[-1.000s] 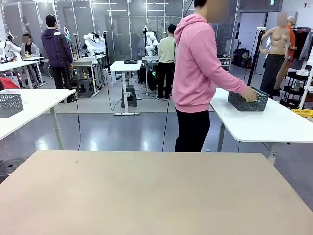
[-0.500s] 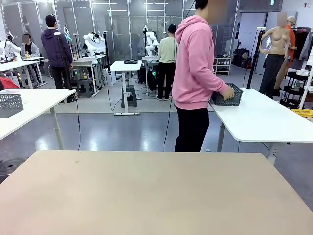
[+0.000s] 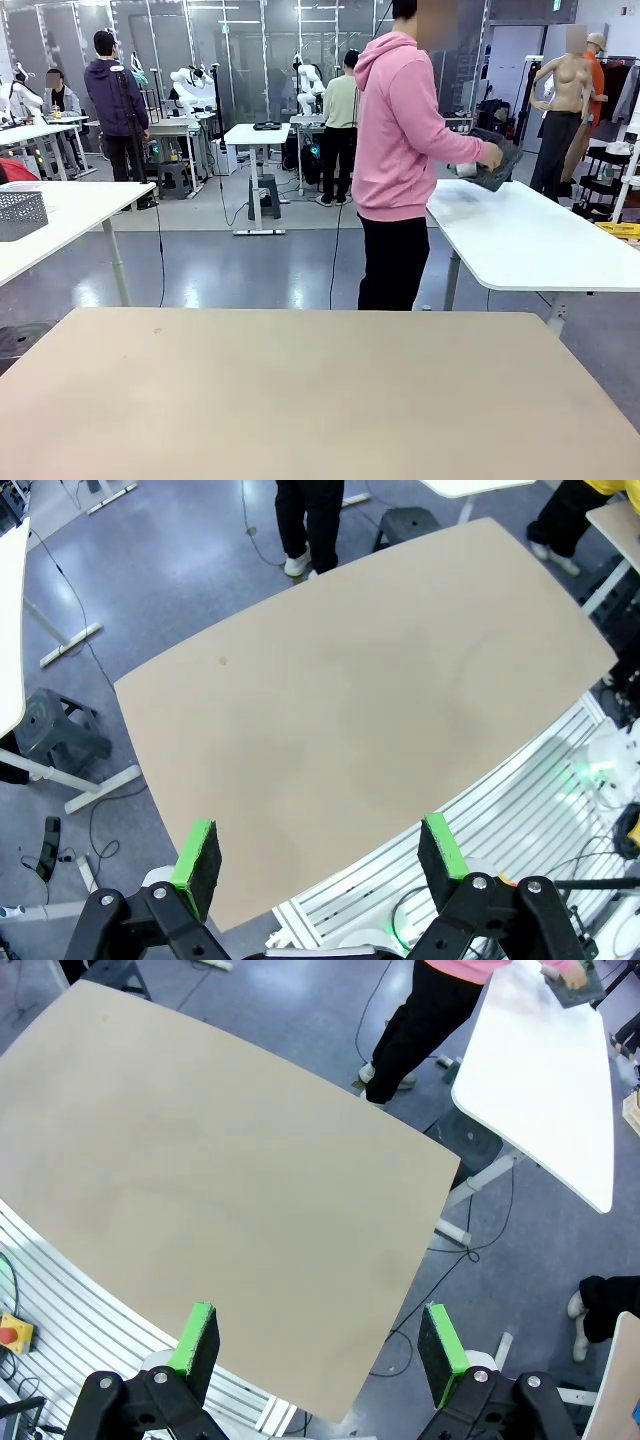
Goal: Fold the towels and place them in the basket.
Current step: When a person lays out a Towel with hook on the table, fold it in half twice.
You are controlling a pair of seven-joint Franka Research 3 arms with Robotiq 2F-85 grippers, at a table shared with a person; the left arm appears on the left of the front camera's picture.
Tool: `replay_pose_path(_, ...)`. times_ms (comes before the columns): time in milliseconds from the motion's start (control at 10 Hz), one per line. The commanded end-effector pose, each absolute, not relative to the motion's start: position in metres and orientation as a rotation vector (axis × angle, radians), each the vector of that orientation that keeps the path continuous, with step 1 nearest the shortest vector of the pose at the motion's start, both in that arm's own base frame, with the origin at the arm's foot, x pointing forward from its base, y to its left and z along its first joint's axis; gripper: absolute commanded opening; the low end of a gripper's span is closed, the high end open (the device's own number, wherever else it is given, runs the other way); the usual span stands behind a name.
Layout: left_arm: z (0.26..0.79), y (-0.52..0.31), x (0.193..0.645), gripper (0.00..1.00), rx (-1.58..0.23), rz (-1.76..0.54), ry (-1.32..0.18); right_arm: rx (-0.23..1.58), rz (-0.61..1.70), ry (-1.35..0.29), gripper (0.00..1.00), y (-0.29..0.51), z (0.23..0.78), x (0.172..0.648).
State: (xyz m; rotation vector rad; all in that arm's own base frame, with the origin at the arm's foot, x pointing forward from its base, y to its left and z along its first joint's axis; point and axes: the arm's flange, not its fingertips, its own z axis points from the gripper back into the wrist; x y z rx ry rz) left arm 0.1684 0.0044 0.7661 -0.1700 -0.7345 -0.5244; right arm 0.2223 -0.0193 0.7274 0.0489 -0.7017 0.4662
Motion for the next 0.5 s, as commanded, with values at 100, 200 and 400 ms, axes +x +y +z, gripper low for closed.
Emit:
replay_pose_path(100, 0.7681, 0.0031, 0.1697, 1.0, -0.173, -0.532, -0.734, 0.049, 0.467, -0.702, 1.0, -0.0195, 0.7274, 0.2209)
replay_pose_path(200, 0.7681, 0.0031, 0.1697, 1.0, -0.173, -0.532, -0.734, 0.049, 0.467, -0.702, 1.0, -0.0195, 0.7274, 0.2209)
replay_pose_path(400, 0.7681, 0.0031, 0.1697, 1.0, -0.173, -0.532, -0.734, 0.049, 0.467, -0.702, 1.0, -0.0195, 0.7274, 0.2209)
